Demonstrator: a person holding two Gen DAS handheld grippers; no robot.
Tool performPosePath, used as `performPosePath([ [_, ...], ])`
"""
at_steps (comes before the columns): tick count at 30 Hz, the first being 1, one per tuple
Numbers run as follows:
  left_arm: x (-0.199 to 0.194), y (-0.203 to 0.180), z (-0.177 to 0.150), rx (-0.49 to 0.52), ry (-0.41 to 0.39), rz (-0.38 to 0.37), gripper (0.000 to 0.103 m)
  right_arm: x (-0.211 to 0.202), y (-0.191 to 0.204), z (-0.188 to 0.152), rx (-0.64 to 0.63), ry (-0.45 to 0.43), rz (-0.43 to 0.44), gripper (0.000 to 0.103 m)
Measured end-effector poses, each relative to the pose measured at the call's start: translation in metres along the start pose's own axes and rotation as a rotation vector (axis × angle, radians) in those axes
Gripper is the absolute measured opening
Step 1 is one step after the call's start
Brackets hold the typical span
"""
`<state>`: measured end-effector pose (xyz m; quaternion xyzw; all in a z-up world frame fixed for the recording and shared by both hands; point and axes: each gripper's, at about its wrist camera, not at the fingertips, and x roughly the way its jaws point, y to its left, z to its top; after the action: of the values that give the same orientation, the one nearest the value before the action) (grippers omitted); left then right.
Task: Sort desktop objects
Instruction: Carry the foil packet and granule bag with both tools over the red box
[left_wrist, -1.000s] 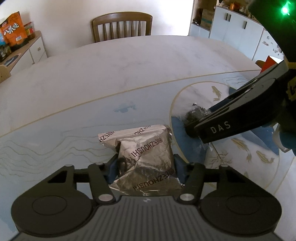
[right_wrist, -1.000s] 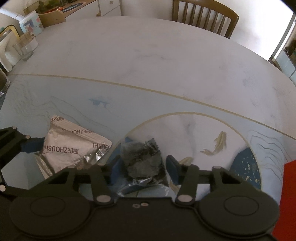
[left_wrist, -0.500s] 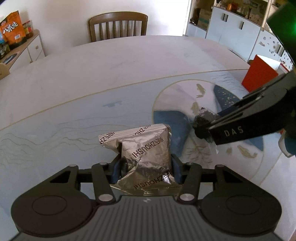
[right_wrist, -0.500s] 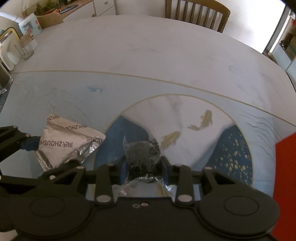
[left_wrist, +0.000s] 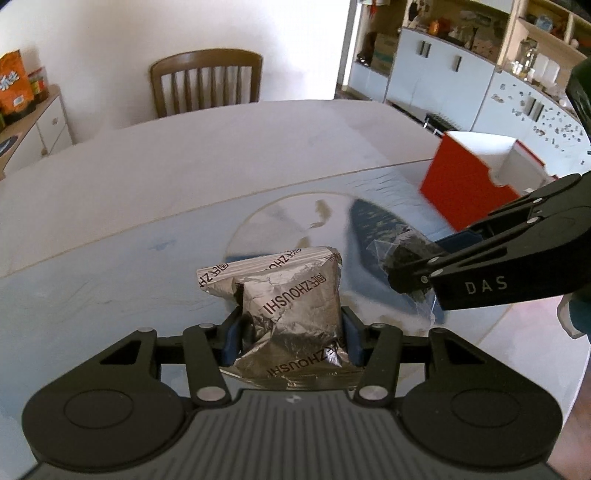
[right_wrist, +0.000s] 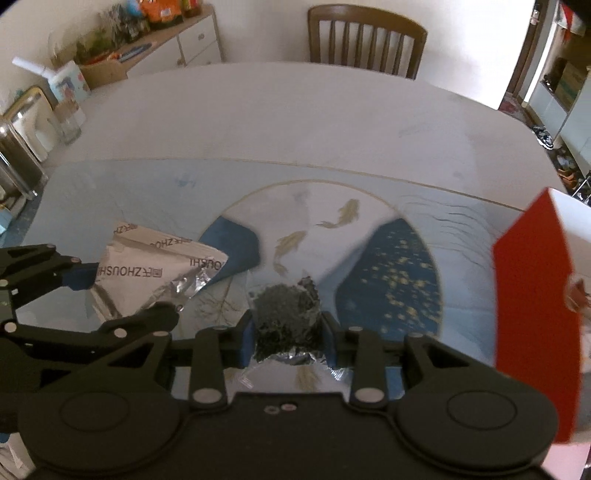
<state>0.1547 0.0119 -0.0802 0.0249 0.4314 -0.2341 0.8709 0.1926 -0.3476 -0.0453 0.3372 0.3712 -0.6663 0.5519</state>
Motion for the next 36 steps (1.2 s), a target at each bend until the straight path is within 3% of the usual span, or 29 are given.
performPosePath([
  [20,-0.021,-0.109,0.040,0.092,-0.025,-0.083,0.052,-0.086,-0.088,-0.037,0.076,-0.080,-0.031,0.034],
  [36,-0.006,-0.191,0.081,0.175,-0.058,-0.149,0.052,-0.121,-0.170,-0.052,0.135,-0.130,-0.078,0.034],
])
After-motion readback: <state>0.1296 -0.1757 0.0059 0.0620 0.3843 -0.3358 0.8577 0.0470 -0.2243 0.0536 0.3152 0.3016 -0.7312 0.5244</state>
